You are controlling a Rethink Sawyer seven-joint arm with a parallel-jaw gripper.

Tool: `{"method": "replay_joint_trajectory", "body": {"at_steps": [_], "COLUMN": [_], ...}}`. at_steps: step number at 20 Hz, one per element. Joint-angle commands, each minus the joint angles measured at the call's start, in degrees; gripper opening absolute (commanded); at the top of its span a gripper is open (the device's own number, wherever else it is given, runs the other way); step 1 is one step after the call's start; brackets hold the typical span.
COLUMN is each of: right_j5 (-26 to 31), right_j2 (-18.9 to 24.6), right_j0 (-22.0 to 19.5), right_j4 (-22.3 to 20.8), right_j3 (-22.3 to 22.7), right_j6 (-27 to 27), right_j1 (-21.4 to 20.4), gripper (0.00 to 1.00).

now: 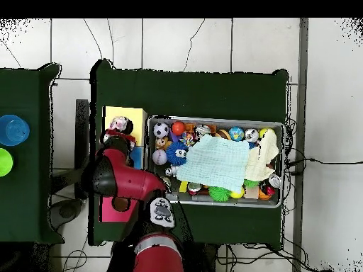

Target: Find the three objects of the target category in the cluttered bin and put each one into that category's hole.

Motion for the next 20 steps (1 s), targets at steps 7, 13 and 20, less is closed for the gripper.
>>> {"method": "replay_joint_trajectory", "body": {"at_steps": [7,13,20], "right_j5": [7.2,10.0,17.0], "right_j2": [2.6,1.5,-2.7], "right_j0": [0.7,0.7,3.1], "right_j4": [-3.1,-3.8,-2.9], "right_j3": [5.3,7.7,9.6], "right_j6": [8.9,8.2,6.2], "right_j1": [7.8,1.7,-6.2], "gripper": [0.0,0.0,0.0]}}
